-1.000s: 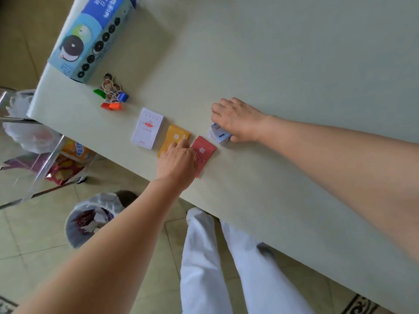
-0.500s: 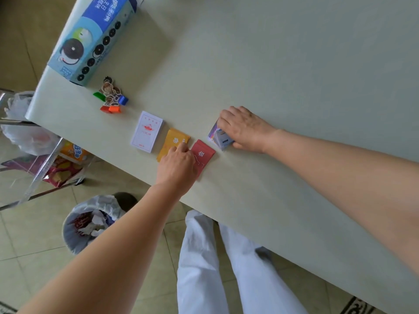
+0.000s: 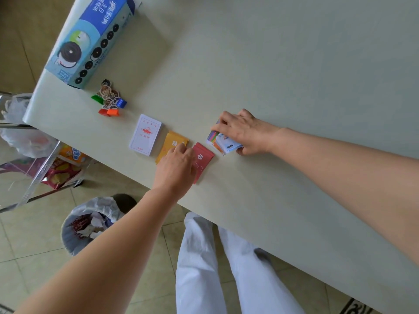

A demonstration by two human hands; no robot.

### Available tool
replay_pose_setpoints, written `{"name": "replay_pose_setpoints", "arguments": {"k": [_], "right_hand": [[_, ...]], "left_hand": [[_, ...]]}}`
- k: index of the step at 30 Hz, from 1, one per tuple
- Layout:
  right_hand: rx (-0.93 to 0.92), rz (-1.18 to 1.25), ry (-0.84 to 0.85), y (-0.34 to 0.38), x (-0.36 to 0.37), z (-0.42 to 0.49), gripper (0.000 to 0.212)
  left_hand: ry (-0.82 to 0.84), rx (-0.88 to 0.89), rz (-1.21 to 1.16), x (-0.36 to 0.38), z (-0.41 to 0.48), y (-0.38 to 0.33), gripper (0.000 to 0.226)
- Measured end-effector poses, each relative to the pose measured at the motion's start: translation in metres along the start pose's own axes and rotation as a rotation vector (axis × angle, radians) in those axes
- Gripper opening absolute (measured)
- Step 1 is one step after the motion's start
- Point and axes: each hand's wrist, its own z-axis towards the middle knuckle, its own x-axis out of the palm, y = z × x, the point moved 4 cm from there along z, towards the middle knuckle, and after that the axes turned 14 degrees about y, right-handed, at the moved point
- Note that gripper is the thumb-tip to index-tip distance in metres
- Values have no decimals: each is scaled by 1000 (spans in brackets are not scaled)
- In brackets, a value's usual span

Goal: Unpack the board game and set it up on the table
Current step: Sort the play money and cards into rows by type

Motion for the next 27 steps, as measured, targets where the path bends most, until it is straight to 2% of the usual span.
{"name": "replay_pose_setpoints", "arguments": {"k": [5,10,13,20,27], "right_hand": [[17,42,-21,-10,-9,6,71],[-5,14,-33,-9,-17,11,64],[-15,4,-55,-11,-16,8,54],[-4,30,-131,-13,-7,0,43],[-21,53,-171,-15,-3,2,38]], "left_hand": [[-62,25,-111,-6,8,-13,26],[-76,-8,-204,-5,26,-24,36],[-92,-45,-220,-1,33,-29,34],[-137,-68,-199,2,34,-47,29],[-79,-112,-92,5,41,-55,25]]}}
